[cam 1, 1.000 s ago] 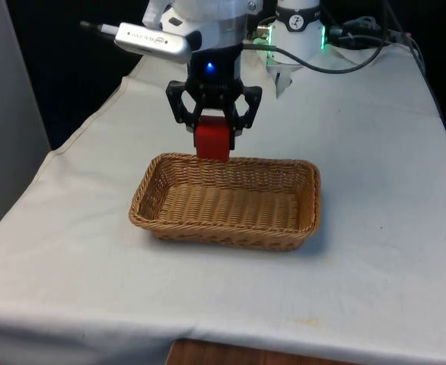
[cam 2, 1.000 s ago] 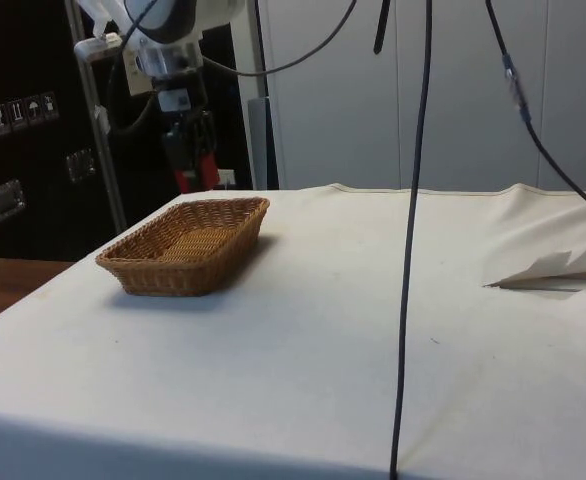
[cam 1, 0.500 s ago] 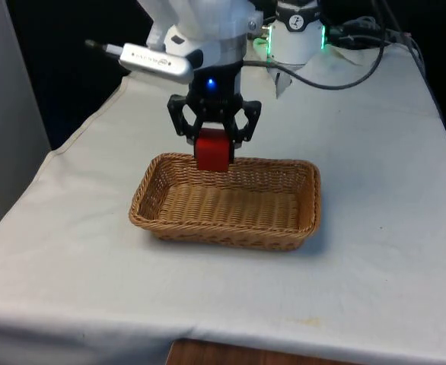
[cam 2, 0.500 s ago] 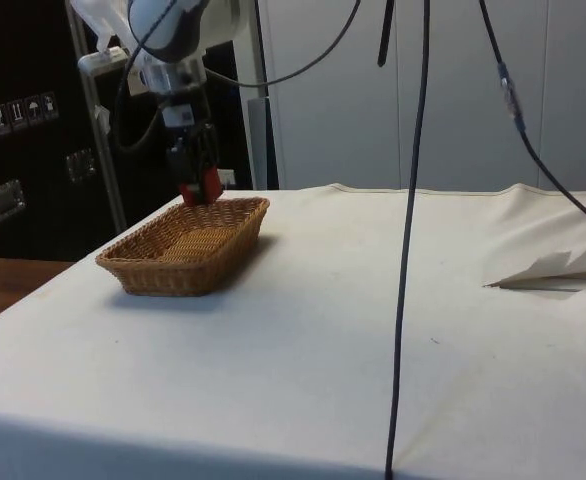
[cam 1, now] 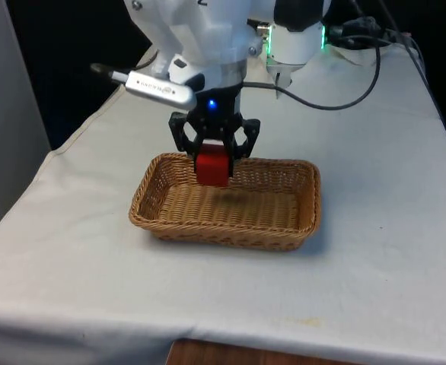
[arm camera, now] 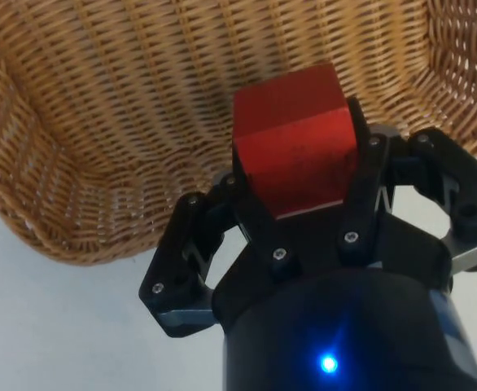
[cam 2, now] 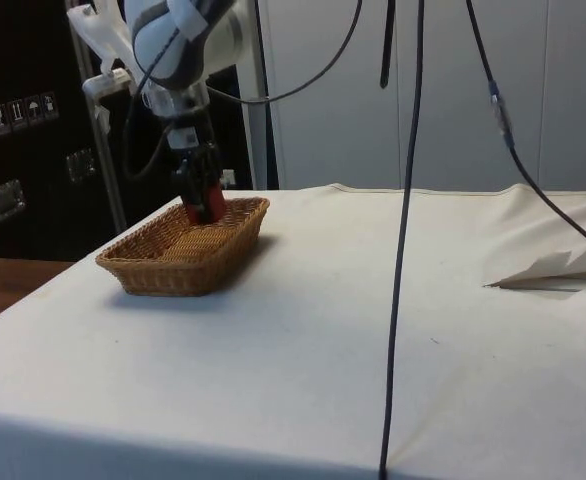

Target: Pick up the cube and place it into the basket.

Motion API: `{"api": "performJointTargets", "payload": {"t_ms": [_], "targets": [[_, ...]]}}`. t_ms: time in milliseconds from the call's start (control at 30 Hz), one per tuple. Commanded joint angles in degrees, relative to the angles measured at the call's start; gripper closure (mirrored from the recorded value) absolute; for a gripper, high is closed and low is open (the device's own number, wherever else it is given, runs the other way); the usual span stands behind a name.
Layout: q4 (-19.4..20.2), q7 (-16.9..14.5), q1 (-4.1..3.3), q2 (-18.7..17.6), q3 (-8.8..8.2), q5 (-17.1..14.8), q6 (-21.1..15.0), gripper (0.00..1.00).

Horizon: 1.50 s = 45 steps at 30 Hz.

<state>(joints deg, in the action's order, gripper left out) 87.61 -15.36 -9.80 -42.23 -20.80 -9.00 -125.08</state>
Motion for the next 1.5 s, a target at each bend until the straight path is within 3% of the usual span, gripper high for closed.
{"api": "performJointTargets", "payload": {"t_ms": [0, 233, 467, 500, 533, 633, 767, 800, 1033, 1067, 1167, 1200, 1400, 1433, 1467], "targets": [[0.1, 0.0, 0.11, -0.5, 0.29, -0.5, -1.0, 0.99], [-0.1, 0.0, 0.00, -2.1, 0.11, -0.7, -2.1, 0.99], [-0.6, -0.2, 0.34, -4.4, 0.57, -1.7, -3.8, 0.99], [-0.2, 0.0, 0.00, -3.9, 0.17, -1.1, -3.4, 0.99], [-0.7, -0.2, 0.34, -4.8, 0.57, -1.9, -4.1, 0.99], [-0.9, -0.2, 0.29, -5.4, 0.52, -2.2, -4.4, 0.99], [-0.6, 0.0, 0.00, -5.3, 0.17, -2.0, -4.4, 0.99], [-1.0, -0.1, 0.29, -5.7, 0.40, -2.3, -4.4, 0.99], [-0.8, -0.2, 0.29, -5.4, 0.34, -2.2, -4.4, 0.99], [-0.6, 0.0, 0.00, -5.3, 0.17, -2.0, -4.4, 0.99], [-0.7, -0.3, 0.34, -5.4, 0.40, -2.3, -4.4, 0.97], [-0.7, -0.3, 0.40, -5.4, 0.40, -2.3, -4.4, 0.83], [-0.5, -0.1, 0.17, -5.3, 0.11, -2.0, -4.3, 0.26], [-0.6, -0.4, 0.46, -5.4, 0.40, -2.3, -4.4, 0.26], [-0.6, -0.4, 0.46, -5.4, 0.40, -2.3, -4.4, 0.16]]}}
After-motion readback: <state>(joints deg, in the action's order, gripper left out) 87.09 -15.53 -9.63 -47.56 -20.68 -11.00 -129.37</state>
